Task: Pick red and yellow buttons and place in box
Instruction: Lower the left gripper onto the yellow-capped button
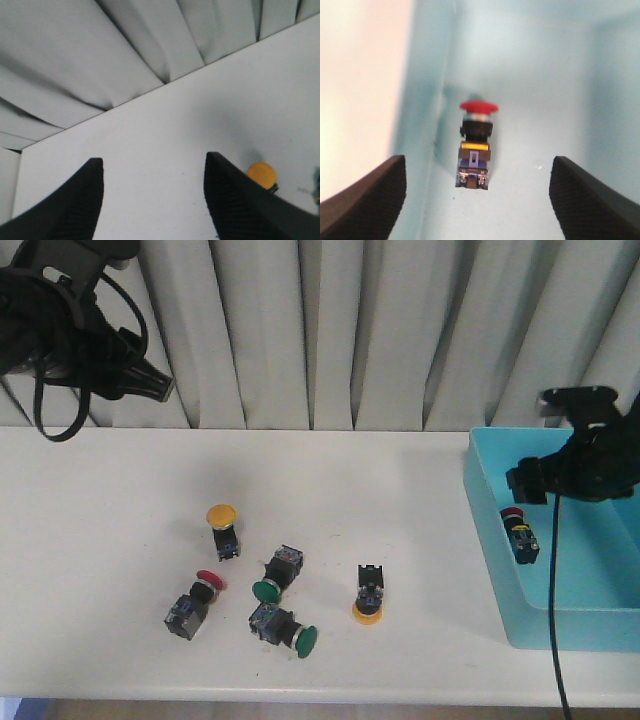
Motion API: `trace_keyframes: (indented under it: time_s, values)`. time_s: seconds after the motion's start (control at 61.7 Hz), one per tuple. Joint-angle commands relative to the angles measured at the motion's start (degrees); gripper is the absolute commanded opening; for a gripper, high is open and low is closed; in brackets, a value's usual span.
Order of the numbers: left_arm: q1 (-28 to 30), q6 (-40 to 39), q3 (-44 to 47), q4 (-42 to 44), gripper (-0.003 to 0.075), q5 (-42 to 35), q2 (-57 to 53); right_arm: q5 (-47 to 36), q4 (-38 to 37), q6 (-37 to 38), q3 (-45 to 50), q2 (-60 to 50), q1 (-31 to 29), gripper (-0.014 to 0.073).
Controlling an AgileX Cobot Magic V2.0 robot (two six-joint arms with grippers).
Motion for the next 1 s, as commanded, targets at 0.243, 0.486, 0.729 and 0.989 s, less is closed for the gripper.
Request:
trace_keyframes:
  time_s: [0.243,0.486,0.729,0.989]
  values:
    - [1.72,6.99,-14.60,-15.90,0.0390,1.60,8.82,1.14,7.29,-3.12,-1.30,-20.28,-0.16,0.0580]
    - [11.64,12.99,-14.94,-34.65,0.0329,5.16,16.04,4.11,9.92,-5.44,-1.30,-26.11,3.67,0.0580]
    - [13.08,21.00,-14.94,-45.27,0.0323,5.89,20.83,7.56,6.24,-5.16,-1.10,-26.39,12.98,0.0580]
    - [13.08,21.28,-14.94,-44.04,0.0351,6.53,24.78,8.92,4.42,-4.74,-1.10,-26.30,17.17,0.0580]
